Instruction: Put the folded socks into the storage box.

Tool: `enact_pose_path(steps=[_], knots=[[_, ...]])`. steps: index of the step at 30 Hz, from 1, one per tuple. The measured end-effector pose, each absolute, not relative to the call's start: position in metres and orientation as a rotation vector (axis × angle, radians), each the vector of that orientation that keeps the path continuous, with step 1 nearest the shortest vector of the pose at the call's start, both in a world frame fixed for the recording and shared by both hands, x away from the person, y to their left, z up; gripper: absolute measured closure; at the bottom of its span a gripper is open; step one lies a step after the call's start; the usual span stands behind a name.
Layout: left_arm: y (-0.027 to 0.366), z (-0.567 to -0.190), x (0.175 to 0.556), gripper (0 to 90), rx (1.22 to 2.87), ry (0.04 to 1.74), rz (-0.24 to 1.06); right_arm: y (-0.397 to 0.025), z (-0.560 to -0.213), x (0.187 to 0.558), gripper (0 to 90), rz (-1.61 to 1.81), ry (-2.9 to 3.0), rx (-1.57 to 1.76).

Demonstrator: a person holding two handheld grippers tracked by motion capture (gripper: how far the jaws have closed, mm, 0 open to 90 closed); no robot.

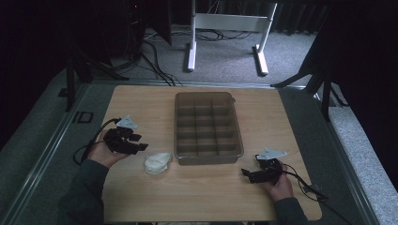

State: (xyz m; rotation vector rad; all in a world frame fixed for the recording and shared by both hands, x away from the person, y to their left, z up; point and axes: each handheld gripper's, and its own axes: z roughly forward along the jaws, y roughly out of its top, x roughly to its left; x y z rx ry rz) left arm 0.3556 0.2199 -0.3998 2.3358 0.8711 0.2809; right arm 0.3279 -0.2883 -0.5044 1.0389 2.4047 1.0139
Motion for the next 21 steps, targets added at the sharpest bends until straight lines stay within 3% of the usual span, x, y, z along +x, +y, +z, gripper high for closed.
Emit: enact_pose_path(steps=[21], knots=[[0.211,-0.415,0.362,50.5,2.413,0.794,0.167,-0.288,-0.504,0.328,12.3,1.013,2.405,1.038]])
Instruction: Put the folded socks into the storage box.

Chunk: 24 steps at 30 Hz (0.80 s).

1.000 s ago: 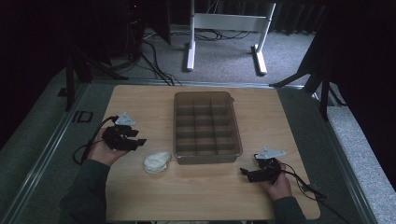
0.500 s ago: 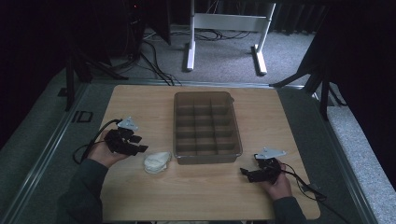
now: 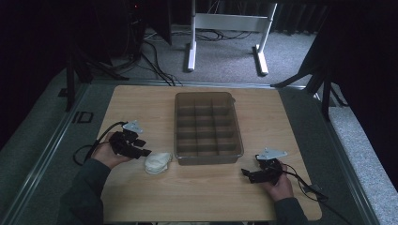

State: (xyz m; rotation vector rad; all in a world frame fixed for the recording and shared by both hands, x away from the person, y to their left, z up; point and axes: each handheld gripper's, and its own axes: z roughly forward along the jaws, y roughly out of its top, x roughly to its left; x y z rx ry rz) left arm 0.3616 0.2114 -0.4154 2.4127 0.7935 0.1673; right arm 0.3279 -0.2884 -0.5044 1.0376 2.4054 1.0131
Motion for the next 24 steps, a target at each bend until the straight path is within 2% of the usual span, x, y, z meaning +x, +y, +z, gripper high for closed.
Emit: enact_pose_path(steps=[24], knots=[[0.203,-0.431,0.361,50.2,2.47,0.766,0.092,-0.288,-0.504,0.328,12.3,1.013,2.405,1.038]])
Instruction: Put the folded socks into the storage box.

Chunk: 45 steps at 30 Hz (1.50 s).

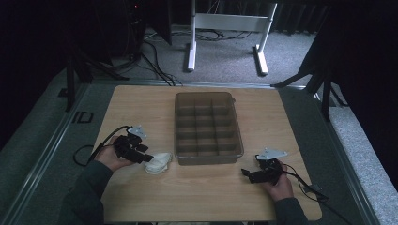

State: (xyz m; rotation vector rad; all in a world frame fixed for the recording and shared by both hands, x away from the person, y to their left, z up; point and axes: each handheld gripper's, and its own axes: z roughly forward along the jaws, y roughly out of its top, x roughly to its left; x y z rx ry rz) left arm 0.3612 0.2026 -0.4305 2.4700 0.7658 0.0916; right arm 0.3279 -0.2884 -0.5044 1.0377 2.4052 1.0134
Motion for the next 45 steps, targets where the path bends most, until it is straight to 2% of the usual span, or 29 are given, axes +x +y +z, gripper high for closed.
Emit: enact_pose_path(steps=[18,29,45], knots=[[0.192,-0.434,0.362,54.2,2.511,0.736,0.047,-0.288,-0.504,0.328,12.3,1.013,2.405,1.038],[0.189,-0.439,0.362,53.0,2.526,0.729,0.05,-0.288,-0.504,0.328,12.2,1.013,2.405,1.038],[0.175,-0.444,0.363,51.5,2.641,0.656,0.03,-0.288,-0.504,0.328,12.3,1.013,2.405,1.037]])
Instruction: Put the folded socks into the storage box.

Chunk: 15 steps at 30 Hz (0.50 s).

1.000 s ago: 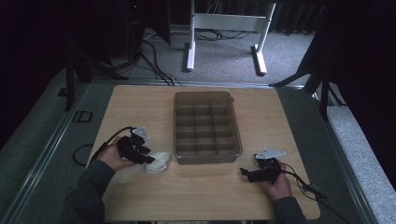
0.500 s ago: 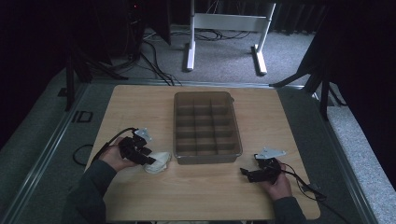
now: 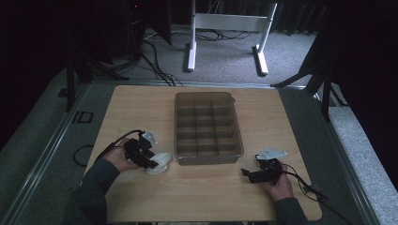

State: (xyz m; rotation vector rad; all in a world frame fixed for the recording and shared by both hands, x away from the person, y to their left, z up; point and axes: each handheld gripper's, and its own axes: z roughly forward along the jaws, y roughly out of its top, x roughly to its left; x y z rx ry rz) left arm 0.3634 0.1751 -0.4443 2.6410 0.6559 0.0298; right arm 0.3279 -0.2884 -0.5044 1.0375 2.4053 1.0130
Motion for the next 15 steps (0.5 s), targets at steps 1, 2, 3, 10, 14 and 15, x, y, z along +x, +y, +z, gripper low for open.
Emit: enact_pose_path(steps=[1,2,3,10,14,15], knots=[[0.174,-0.445,0.363,51.4,2.653,0.653,0.03,-0.288,-0.504,0.328,12.3,1.013,2.405,1.037],[0.173,-0.446,0.363,50.9,2.66,0.654,0.033,-0.288,-0.504,0.328,12.2,1.013,2.405,1.037],[0.172,-0.447,0.363,50.3,2.666,0.653,0.036,-0.288,-0.504,0.328,12.2,1.013,2.405,1.037],[0.167,-0.45,0.362,46.4,2.675,0.65,0.041,-0.288,-0.504,0.328,12.3,1.013,2.405,1.037],[0.162,-0.451,0.364,44.0,2.675,0.647,0.027,-0.288,-0.504,0.328,12.3,1.013,2.405,1.037],[0.161,-0.452,0.364,43.9,2.674,0.647,0.022,-0.288,-0.504,0.328,12.3,1.014,2.405,1.037]])
